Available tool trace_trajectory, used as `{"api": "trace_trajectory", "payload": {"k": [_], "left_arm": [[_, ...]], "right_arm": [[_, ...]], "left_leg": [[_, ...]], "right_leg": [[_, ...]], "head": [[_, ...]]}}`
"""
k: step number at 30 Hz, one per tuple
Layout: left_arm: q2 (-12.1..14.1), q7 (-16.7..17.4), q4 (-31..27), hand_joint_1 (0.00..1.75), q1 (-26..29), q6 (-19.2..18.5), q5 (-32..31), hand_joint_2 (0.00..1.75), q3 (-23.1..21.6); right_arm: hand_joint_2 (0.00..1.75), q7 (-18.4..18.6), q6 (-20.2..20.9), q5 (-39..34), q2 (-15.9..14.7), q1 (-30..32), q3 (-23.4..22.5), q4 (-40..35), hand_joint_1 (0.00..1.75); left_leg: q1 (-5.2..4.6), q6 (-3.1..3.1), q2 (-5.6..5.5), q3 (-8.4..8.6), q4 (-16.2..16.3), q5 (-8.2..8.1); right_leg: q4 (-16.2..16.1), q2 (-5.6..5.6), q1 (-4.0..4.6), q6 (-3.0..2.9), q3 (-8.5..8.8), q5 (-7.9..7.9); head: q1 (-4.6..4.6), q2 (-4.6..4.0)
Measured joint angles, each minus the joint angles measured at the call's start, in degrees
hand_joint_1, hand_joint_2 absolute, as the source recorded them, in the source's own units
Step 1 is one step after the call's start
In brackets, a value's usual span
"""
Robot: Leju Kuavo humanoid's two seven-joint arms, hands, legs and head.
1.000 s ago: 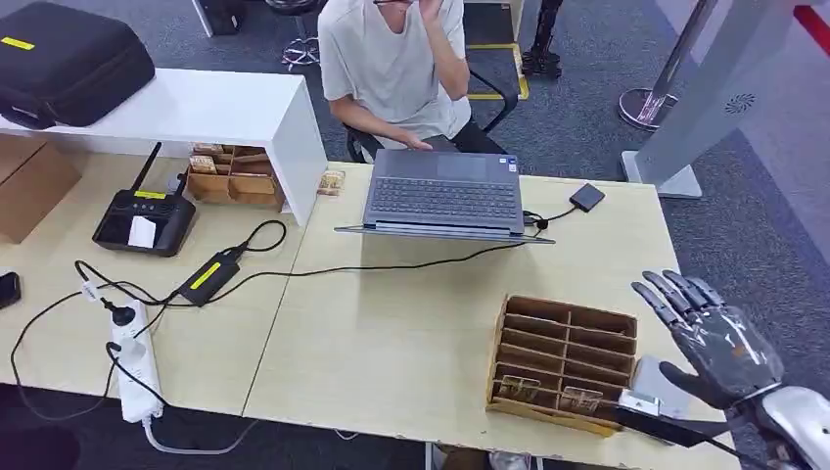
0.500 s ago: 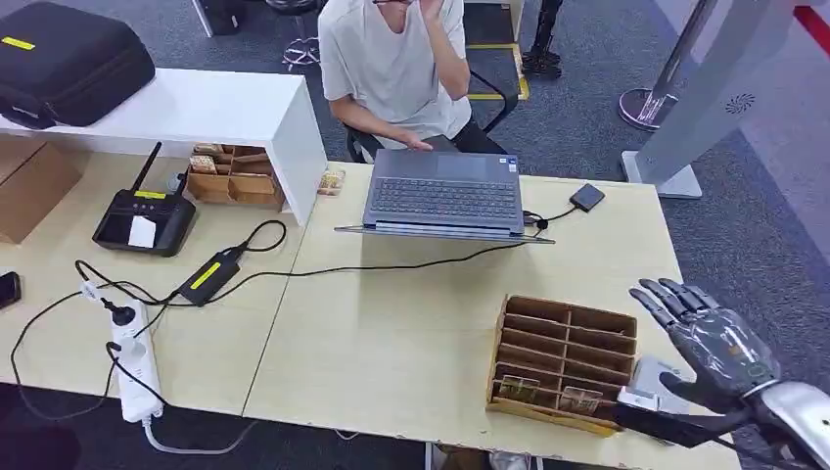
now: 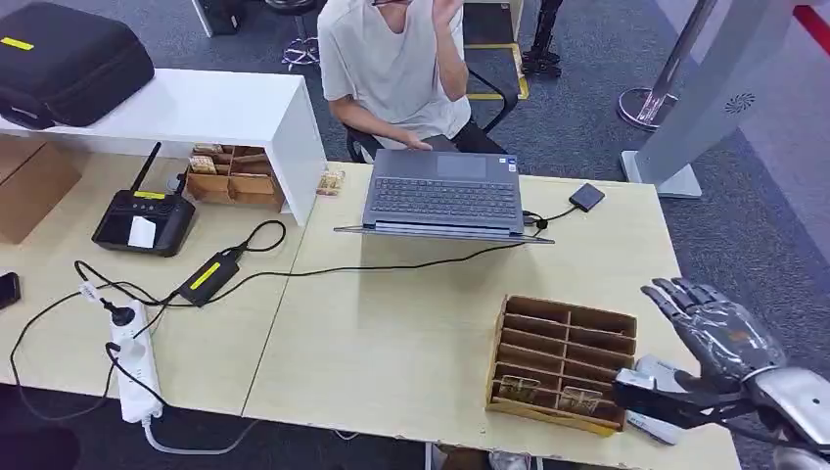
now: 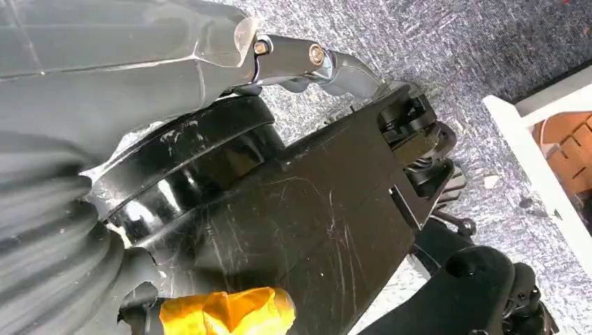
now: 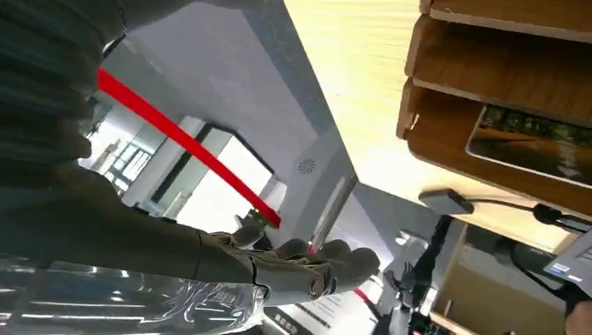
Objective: Pass the card to the sensor for recognition and then transmit it.
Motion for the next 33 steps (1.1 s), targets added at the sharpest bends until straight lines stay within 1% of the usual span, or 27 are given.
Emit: {"api": "trace_trajectory", "payload": {"k": [4,12,14,20,21,22,24,29,33], "left_arm": [[0.0,-0.02,0.0,0.0,0.0,0.0,0.09,1.75,0.0],[0.0,-0.02,0.0,0.0,-0.01,0.0,0.17,1.75,0.0],[0.0,-0.02,0.0,0.0,0.0,0.0,0.17,1.75,0.0],[0.0,-0.02,0.0,0.0,0.0,0.0,0.2,1.75,0.0],[0.0,-0.09,0.0,0.0,0.0,0.0,0.22,1.75,0.0],[0.0,-0.11,0.0,0.0,0.0,0.0,0.52,1.75,0.0],[0.0,-0.15,0.0,0.0,0.01,0.0,0.7,1.75,0.0],[0.02,-0.2,0.0,0.0,0.02,0.0,1.2,1.75,0.0],[0.02,-0.26,0.0,0.0,0.02,0.0,1.36,1.75,0.0]], "right_arm": [[1.75,0.02,-0.13,1.55,1.11,-3.03,2.86,2.46,0.0],[1.75,0.07,0.09,3.36,5.24,-10.76,9.61,8.45,0.0],[1.75,0.07,0.07,3.34,5.92,-11.83,10.62,9.31,0.0],[1.75,0.07,0.07,3.34,6.29,-12.43,11.3,9.77,0.0],[1.75,0.07,0.07,3.34,6.75,-13.13,11.93,10.16,0.0],[1.75,0.04,0.07,3.36,7.87,-15.0,13.27,11.08,0.0],[1.75,0.02,0.07,3.36,8.22,-15.72,14.01,11.32,0.0],[1.75,0.07,-0.13,3.34,8.5,-16.49,15.47,11.01,0.0],[1.75,0.81,-0.81,3.32,8.48,-16.64,16.61,10.07,0.0]], "left_leg": [[0.0,0.0,0.0,0.0,0.0,0.0],[0.0,0.01,-0.01,0.0,0.0,0.02],[0.0,0.01,0.0,-0.02,0.0,0.02],[0.0,0.01,-0.02,-0.03,0.0,0.02],[0.0,0.01,-0.02,-0.05,0.0,0.02],[0.0,0.01,0.03,-0.02,0.0,0.02],[0.0,0.01,-0.01,-0.02,0.0,0.02],[0.0,0.01,0.0,-0.02,0.0,0.02],[0.0,0.01,0.0,-0.01,0.0,0.02]], "right_leg": [[0.01,0.0,0.0,0.0,0.0,0.0],[0.02,0.0,0.0,0.0,0.0,0.01],[0.03,0.0,0.0,-0.01,0.01,0.01],[0.03,0.0,0.0,0.0,0.0,0.0],[0.03,-0.01,0.0,0.0,0.0,0.0],[0.03,0.06,0.0,0.0,-0.01,0.0],[0.03,-0.01,0.0,0.0,-0.01,0.0],[0.03,0.01,0.0,0.0,-0.01,0.0],[0.02,0.01,0.0,-0.01,-0.01,0.0]], "head": [[-0.02,0.0],[0.0,0.0],[0.0,0.0],[-0.02,0.0],[0.0,0.0],[0.0,0.0],[0.0,0.0],[0.0,0.0],[-0.02,0.0]]}}
